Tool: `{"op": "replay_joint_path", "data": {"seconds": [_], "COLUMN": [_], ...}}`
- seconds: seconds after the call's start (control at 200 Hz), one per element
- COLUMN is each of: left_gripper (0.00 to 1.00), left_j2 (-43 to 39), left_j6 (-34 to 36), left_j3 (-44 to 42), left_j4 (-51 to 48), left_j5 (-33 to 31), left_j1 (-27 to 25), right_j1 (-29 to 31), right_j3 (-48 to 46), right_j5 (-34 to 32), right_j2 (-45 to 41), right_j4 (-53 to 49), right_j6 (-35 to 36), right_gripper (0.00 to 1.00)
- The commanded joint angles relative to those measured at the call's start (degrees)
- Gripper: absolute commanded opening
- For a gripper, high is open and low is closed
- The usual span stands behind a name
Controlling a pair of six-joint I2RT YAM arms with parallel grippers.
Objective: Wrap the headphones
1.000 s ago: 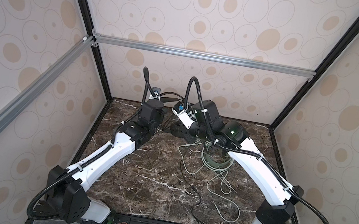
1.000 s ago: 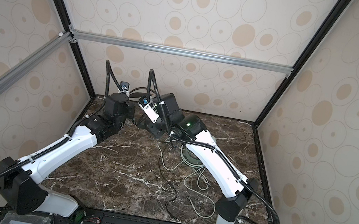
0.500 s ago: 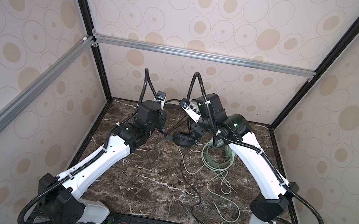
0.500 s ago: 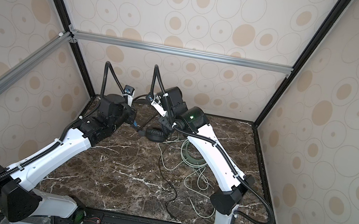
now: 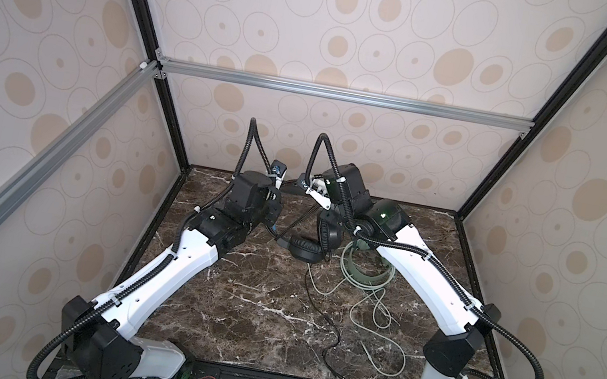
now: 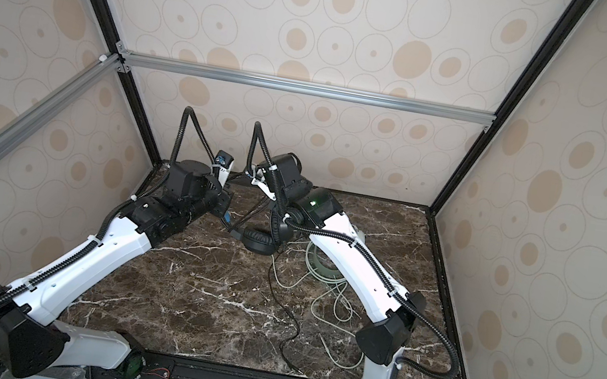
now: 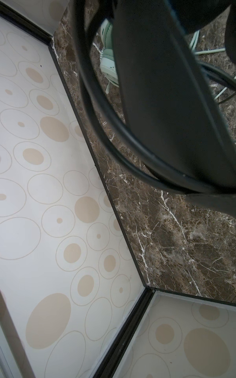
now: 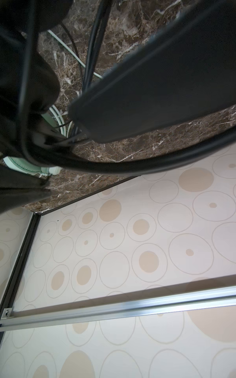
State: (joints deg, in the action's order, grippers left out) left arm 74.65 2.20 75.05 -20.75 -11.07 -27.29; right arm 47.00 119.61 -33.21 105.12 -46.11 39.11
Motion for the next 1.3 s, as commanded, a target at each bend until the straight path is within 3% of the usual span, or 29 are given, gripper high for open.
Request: {"op": "replay_joint_path", "data": {"seconds": [0.0, 0.345, 0.62, 1.045, 1.295], "left_gripper": [0.0, 0.0, 0.0, 0.0, 0.0], "left_j2": [-2.32, -4.06, -4.55, -3.9, -3.55], "left_j6": [2.65, 1.84, 0.57, -8.39, -13.02], "left_j3": [1.59, 0.92, 3.45, 11.45, 17.04], "left_j4": [-3.47, -1.66, -2.45, -3.03, -0.62], "left_j5": [2.57, 5.55, 8.32, 18.38, 20.93], "left_j1": [0.44, 0.31, 0.31, 0.31, 0.31], "right_j1": [-3.15, -8.0, -13.61, -16.42, -16.66], "right_j3": [-2.11, -7.66, -17.26, -23.39, -30.26], "right_j5": [-4.5, -0.1, 10.0, 18.1, 28.98], "right_j2": [-5.08, -7.62, -11.53, -11.45, -14.26], "right_j4": [7.22, 10.76, 16.26, 22.44, 32.33], "right_j6": [-1.92, -6.93, -15.73, -24.35, -28.28], "right_gripper": [0.06, 0.09, 0.09, 0.08, 0.09]}}
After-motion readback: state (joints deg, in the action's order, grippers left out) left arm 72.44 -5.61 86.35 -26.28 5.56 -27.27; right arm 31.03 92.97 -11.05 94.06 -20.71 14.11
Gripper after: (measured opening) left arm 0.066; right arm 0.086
